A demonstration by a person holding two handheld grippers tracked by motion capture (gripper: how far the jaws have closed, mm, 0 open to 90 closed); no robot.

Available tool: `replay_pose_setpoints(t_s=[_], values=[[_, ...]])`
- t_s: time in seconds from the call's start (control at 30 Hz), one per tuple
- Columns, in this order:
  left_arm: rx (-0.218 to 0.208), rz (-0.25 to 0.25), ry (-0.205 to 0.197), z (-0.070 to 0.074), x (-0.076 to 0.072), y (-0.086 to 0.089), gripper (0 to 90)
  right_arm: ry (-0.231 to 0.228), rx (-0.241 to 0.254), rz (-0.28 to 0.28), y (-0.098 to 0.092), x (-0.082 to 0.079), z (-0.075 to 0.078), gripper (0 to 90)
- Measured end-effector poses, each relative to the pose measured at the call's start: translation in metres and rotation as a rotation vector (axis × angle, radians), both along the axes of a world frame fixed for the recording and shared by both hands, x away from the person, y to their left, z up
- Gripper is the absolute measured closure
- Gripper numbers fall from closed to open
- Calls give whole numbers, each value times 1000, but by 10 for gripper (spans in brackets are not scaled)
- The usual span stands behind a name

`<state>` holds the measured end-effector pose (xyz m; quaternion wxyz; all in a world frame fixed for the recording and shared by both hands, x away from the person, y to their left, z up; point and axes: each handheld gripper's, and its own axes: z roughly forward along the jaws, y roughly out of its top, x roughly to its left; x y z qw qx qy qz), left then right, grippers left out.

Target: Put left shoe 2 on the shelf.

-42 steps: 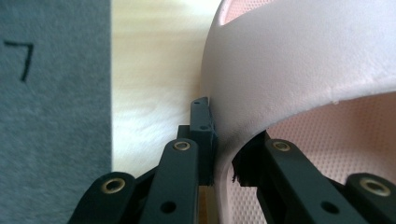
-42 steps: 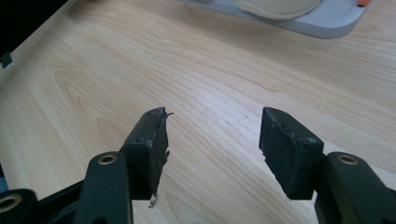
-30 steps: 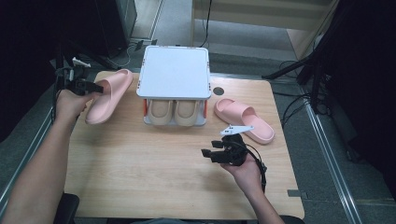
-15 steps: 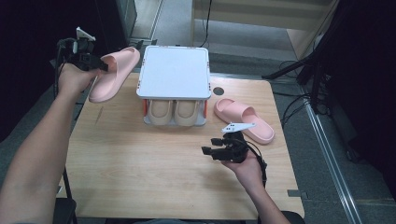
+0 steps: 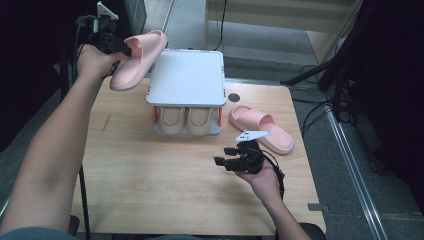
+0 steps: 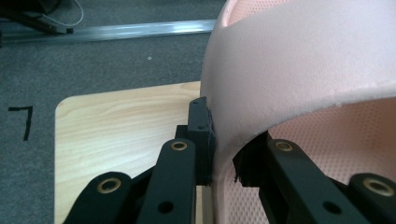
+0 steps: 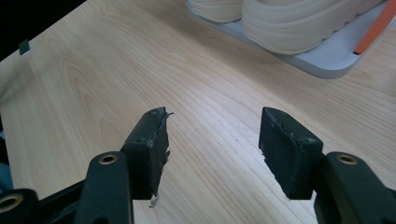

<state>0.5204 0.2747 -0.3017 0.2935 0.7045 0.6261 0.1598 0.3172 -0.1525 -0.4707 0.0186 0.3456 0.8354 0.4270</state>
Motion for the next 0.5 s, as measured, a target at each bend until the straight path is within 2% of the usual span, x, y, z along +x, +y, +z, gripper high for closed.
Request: replay_pose_setpoints(t_s=[0.07,0.2,0.3,0.4,0.5], values=[[23,-10,4,2,4,-12,789,-1,-2,2,1,-1,0,431],[12,-40,-7,5,10,-33,781,3,23,-10,-1,0,2,430],[33,-49,-18,4,15,-49,782,4,33,-22,-4,1,2,430],[9,-56,-8,-1,21,-61,781,5,37,-27,-6,2,3,430],[9,-73,-11,-6,25,-73,776,5,42,-26,-6,1,3,430]])
